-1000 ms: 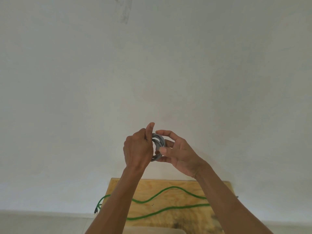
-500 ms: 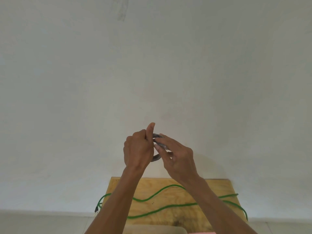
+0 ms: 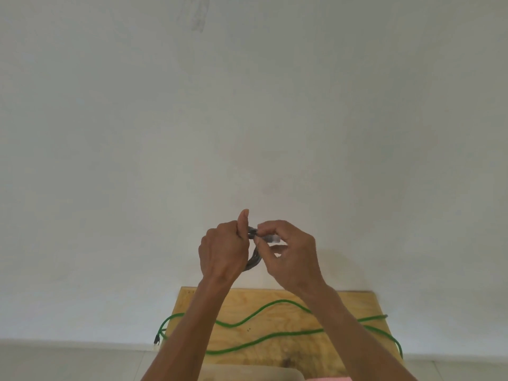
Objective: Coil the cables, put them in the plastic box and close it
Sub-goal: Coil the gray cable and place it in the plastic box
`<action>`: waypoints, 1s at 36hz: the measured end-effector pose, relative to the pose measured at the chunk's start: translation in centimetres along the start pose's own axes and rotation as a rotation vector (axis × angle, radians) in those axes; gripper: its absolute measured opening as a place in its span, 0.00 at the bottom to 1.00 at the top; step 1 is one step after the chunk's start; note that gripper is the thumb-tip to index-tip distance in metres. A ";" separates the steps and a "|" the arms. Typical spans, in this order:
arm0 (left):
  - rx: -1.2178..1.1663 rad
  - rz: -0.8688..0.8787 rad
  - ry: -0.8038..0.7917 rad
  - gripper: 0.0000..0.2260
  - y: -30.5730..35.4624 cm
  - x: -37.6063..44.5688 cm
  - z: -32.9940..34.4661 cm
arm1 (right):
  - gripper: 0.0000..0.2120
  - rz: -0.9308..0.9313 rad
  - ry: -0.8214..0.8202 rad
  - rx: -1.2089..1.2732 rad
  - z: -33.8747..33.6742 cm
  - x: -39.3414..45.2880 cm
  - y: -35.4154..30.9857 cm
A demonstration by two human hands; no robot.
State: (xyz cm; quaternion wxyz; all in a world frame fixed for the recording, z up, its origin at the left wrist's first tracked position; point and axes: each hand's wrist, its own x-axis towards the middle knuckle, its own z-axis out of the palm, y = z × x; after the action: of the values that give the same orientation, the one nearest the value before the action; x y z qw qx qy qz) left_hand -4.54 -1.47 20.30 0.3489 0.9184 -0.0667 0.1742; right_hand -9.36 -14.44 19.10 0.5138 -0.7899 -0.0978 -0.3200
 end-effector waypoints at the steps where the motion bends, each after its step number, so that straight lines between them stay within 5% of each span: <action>1: -0.013 0.000 -0.008 0.28 0.0 0.0 0.0 | 0.03 -0.058 -0.038 -0.044 0.0 -0.2 0.3; 12: -0.357 -0.027 -0.116 0.31 -0.3 -0.5 0.5 | 0.05 -0.045 0.240 -0.070 1.8 -1.2 2.4; 22: -0.783 -0.350 -0.500 0.23 -1.8 -0.5 -1.1 | 0.09 -0.026 0.167 -0.095 1.6 -1.5 3.2; 36: -0.828 -0.459 -0.555 0.21 -5.3 -1.7 -1.7 | 0.11 0.177 0.129 -0.040 3.4 -3.9 3.6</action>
State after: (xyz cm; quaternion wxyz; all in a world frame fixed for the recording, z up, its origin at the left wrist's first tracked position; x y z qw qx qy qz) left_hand -5.30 3.62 17.65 0.6794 0.7069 -0.0173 -0.1957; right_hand -9.30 -12.44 13.18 0.5294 -0.7833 0.0121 -0.3256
